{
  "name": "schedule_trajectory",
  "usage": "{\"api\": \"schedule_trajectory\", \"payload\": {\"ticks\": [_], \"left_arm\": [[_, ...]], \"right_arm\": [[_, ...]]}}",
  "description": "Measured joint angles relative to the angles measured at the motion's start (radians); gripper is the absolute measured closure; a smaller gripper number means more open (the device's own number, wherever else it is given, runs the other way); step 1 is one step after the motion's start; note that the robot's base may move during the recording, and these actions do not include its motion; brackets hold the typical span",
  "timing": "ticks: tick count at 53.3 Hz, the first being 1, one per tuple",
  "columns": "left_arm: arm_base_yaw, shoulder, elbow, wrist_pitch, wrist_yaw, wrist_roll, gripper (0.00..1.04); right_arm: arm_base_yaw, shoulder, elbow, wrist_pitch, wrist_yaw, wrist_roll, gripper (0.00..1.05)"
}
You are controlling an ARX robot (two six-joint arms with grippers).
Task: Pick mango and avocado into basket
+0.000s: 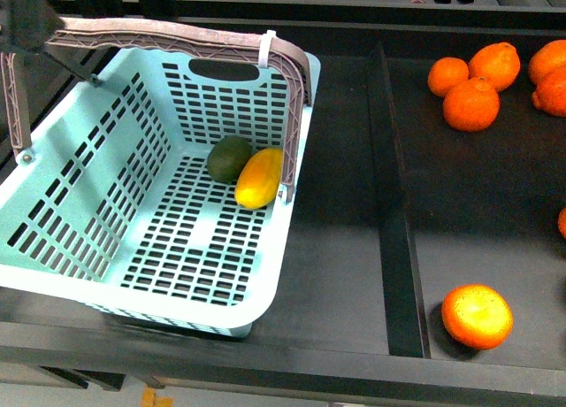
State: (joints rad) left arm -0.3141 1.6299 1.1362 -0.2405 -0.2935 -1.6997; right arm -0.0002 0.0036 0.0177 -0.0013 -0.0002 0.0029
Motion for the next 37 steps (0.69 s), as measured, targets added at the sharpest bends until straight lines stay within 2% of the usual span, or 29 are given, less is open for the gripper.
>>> {"api": "schedule_trajectory", "payload": {"ticks": [13,15,19,20,24,26,31,37], "left_arm": [[-0.012,-0.269,-0.069,-0.192,-0.128,0.019,0.09],[-0.01,-0.32,-0.151,-0.025,-0.084,0.153,0.15],[0.005,-0.408,-0.362,0.403,0.0,0.558,0.3],[0.008,-0.417,-0.386,0.451,0.003,0.614,0.32],[0.04,-0.478,-0.544,0.727,0.039,1.033,0.46],[0.06,-0.507,-0.601,0.806,0.049,1.209,0.53],[0.099,-0.573,-0.705,0.873,0.084,1.507,0.71],[0.133,-0.634,-0.795,0.889,0.119,1.62,0.91]], "right_arm": [[0.0,0.0,0.0,0.0,0.0,0.0,0.09],[0.0,0.0,0.0,0.0,0.0,0.0,0.09],[0.0,0.0,0.0,0.0,0.0,0.0,0.09],[0.0,0.0,0.0,0.0,0.0,0.0,0.09],[0.0,0.0,0.0,0.0,0.0,0.0,0.09],[0.0,0.0,0.0,0.0,0.0,0.0,0.09],[0.0,0.0,0.0,0.0,0.0,0.0,0.09],[0.0,0.0,0.0,0.0,0.0,0.0,0.09]]}}
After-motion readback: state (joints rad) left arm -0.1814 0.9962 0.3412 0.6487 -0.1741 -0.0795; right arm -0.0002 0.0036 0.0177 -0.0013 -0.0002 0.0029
